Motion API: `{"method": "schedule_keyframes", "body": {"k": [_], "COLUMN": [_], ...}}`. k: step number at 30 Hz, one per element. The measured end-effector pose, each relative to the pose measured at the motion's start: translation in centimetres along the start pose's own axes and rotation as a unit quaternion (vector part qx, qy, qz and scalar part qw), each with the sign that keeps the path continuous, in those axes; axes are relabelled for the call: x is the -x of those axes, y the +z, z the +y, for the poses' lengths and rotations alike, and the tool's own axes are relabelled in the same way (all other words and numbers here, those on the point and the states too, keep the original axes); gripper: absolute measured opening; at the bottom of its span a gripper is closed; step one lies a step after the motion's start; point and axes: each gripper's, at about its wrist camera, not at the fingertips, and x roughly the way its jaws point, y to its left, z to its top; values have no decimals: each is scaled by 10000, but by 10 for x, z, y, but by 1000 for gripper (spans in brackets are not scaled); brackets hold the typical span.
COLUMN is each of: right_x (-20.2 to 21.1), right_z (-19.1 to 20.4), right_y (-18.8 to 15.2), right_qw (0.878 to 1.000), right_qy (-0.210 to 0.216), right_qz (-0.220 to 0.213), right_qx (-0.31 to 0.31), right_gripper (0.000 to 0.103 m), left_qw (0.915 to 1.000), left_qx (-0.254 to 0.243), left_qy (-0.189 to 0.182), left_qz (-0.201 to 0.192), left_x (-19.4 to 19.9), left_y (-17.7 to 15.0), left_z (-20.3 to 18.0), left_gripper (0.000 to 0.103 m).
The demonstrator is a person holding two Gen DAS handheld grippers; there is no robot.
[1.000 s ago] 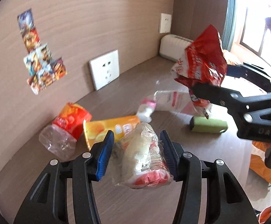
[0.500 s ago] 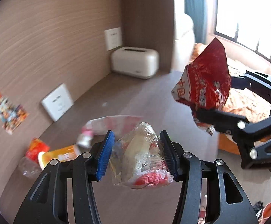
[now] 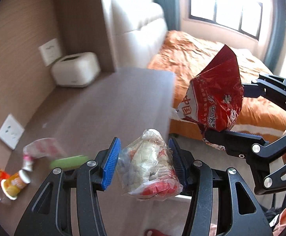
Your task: Collect trash
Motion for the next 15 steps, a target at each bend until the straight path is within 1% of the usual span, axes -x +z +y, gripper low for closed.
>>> {"method": "schedule_keyframes", "body": {"k": [8, 11, 15], "right_x": [7, 8, -1], "right_z": [-44, -57, -70], "right_y": [-50, -70, -103], "right_qw": [9985, 9975, 9953], "right_qy": [-293, -344, -350], "right_qz": [411, 575, 871], "right_qx": [-203, -240, -237], "right_gripper": [71, 71, 71], "left_qw": [9972, 9943, 9877], "left_qx": [-574, -832, -1205], "left_qy": [-396, -532, -778], "left_qz": [282, 401, 619], "left_x": [-37, -52, -81], "left_y": [0, -4, -13], "left_z": [-62, -82, -104], "left_gripper": [50, 50, 50]}}
